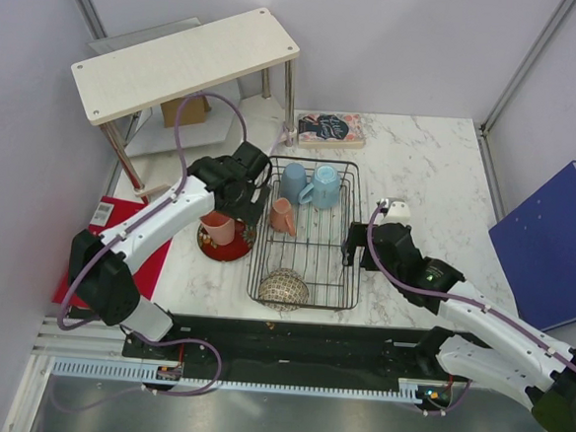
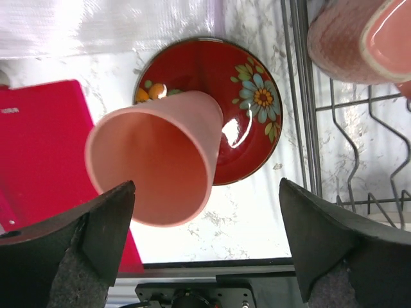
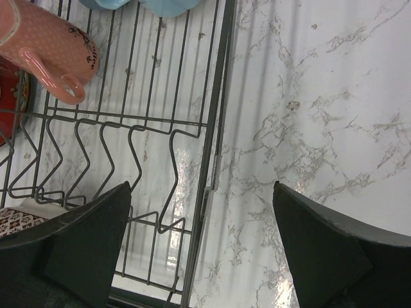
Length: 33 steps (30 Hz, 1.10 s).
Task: Unload the mixed dishes from the dish rack
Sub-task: Place the cup at the center of the board, then pick up the cup from the dish rack.
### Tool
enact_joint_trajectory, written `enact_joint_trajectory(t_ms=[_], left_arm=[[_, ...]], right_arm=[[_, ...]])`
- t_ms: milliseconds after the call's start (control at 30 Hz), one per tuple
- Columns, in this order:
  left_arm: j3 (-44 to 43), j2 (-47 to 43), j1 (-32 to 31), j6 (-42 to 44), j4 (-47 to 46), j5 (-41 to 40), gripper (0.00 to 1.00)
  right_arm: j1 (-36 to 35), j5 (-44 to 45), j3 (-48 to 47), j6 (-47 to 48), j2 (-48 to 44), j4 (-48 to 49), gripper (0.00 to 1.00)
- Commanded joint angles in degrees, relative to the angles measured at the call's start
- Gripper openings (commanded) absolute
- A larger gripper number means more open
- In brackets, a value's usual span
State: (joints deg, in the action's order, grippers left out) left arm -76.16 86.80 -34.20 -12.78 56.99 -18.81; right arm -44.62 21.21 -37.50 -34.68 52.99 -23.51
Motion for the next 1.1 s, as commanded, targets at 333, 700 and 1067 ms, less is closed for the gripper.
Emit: enact_joint_trajectory(t_ms=[333, 700, 1067], left_arm=[[-10.69, -13.49, -3.68, -3.13, -0.81, -7.93, 0.99], [5.06, -16.69, -3.60, -19.56, -29.13, 22.24, 0.99], [2.51, -2.79, -15.99, -28.61, -27.82, -7.11, 1.00]], right_arm=[[-0.20, 1.81, -4.25, 4.61, 3.16, 2.68, 0.98], [-0.20, 2.96, -4.43, 4.70, 3.35, 4.17, 0.98], [-0.29, 6.56, -4.51, 4.35, -5.08, 2.24, 0.98]])
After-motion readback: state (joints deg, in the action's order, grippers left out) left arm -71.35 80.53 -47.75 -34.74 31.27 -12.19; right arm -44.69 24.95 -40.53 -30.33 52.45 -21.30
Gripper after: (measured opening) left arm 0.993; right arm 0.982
